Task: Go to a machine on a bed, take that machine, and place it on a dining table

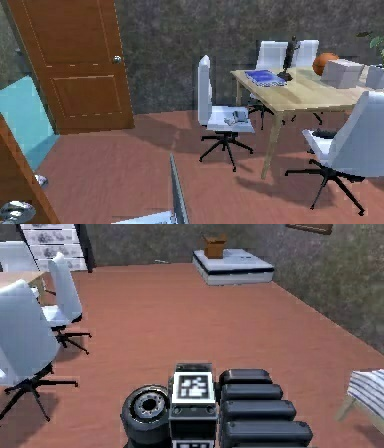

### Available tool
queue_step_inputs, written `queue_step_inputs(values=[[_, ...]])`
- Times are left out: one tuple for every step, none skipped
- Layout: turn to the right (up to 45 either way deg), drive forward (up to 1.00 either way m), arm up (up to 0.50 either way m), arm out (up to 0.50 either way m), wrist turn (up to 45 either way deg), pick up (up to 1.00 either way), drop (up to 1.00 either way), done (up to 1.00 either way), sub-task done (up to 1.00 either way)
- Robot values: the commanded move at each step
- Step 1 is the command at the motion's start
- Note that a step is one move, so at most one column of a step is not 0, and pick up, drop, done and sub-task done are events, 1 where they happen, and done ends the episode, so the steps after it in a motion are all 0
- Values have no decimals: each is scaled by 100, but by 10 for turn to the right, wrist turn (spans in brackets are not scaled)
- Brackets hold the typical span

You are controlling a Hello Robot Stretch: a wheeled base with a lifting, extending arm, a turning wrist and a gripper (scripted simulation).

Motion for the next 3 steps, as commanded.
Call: queue_step_inputs(values=[[-60, 0, 0, 0, 0, 0, 0, 0, 0], [0, 30, 0, 0, 0, 0, 0, 0, 0], [0, 100, 0, 0, 0, 0, 0, 0, 0]])
